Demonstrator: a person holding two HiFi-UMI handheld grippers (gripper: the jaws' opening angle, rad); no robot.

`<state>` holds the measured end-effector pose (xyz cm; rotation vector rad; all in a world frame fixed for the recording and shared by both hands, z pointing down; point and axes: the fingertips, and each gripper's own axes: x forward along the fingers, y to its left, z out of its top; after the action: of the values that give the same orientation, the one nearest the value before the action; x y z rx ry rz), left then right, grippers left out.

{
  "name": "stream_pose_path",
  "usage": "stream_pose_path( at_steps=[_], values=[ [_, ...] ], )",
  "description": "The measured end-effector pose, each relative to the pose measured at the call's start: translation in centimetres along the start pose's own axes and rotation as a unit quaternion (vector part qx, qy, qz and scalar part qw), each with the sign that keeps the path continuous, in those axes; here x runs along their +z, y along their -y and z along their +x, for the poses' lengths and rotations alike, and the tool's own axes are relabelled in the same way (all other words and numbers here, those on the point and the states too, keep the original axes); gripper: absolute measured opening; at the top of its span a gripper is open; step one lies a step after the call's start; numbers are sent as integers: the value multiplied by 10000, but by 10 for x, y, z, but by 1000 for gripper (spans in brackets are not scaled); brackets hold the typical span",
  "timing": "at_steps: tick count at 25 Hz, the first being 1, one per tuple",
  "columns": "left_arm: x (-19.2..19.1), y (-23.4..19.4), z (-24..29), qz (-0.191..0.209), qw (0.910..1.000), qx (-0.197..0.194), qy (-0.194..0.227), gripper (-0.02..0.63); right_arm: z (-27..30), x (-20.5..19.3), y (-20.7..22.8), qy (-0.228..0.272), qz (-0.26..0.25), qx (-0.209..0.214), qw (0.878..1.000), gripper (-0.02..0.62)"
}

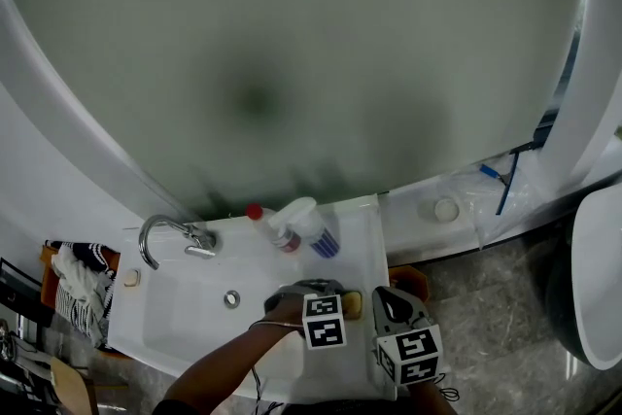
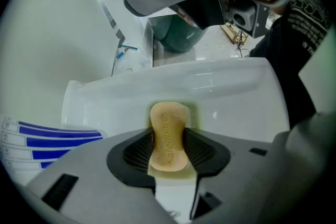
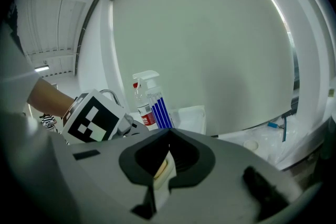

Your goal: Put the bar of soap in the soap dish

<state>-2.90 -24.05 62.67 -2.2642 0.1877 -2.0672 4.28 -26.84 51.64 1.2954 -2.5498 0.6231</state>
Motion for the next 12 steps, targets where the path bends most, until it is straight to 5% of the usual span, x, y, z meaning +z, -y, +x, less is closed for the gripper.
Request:
stream_pose_path(
  at_steps=[12],
  values=[
    [-2, 1, 1, 193, 9998, 26, -109, 192, 2, 2, 8, 38, 118, 102, 9999, 11]
  ],
)
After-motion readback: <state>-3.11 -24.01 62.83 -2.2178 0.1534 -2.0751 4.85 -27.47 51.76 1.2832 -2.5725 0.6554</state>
